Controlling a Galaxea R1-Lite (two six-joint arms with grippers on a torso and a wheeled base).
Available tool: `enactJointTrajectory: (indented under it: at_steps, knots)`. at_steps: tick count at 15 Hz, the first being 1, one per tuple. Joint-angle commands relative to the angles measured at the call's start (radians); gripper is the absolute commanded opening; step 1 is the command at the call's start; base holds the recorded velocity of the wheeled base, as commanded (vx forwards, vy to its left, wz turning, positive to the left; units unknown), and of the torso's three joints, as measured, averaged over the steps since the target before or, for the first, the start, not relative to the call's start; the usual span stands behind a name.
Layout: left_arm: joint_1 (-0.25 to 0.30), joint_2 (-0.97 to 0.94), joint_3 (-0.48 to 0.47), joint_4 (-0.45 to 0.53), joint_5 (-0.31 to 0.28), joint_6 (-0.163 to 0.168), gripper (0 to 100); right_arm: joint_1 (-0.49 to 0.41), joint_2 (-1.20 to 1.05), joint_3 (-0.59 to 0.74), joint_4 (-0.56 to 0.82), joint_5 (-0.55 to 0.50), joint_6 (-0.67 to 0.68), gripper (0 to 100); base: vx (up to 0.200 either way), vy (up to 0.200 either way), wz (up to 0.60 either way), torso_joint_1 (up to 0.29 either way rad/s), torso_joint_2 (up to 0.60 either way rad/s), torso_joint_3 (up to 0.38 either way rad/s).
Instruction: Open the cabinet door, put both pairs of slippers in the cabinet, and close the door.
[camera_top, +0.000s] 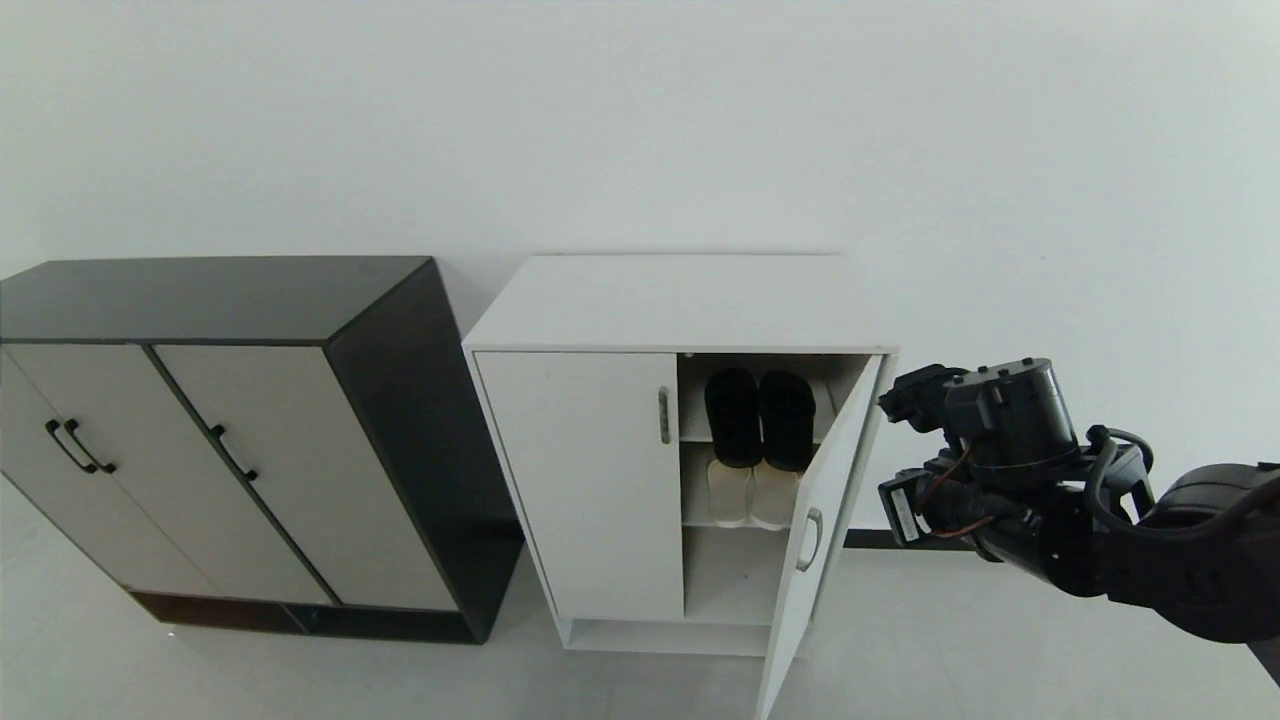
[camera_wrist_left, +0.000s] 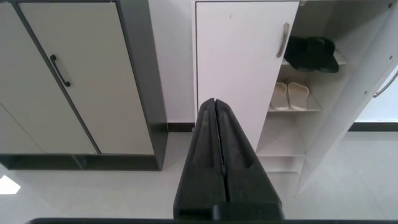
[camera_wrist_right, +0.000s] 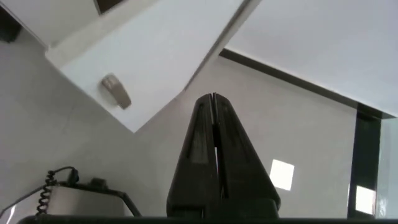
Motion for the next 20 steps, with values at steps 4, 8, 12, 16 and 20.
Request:
enactJointTrajectory:
  at_steps: [4, 8, 12, 16, 20]
  knots:
    - [0.0, 0.001, 0.0, 0.001, 0.002, 0.0, 0, 0.011, 0.004, 0.008, 0.005, 0.001, -0.001, 0, 0.15, 0.0, 0.0, 0.002, 0.0, 0.003]
    - [0.001, 0.001, 0.0, -0.001, 0.0, 0.0, 0, 0.026, 0.013, 0.006, 0.002, 0.001, 0.0, 0, 0.0, 0.0, 0.0, 0.0, 0.0, 0.0]
    - [0.001, 0.001, 0.0, -0.001, 0.0, 0.0, 0, 0.032, 0.052, 0.002, -0.039, 0.002, 0.006, 0, 0.0, 0.0, 0.0, 0.0, 0.0, 0.0]
    - [0.0, 0.001, 0.0, 0.001, 0.0, 0.0, 0, 0.032, 0.107, 0.003, -0.114, 0.002, 0.006, 0, 0.0, 0.0, 0.0, 0.0, 0.0, 0.0]
    - [0.0, 0.0, 0.0, 0.001, 0.0, 0.0, 0, 0.032, 0.135, -0.001, -0.145, 0.004, 0.008, 0, 0.0, 0.0, 0.0, 0.0, 0.0, 0.0]
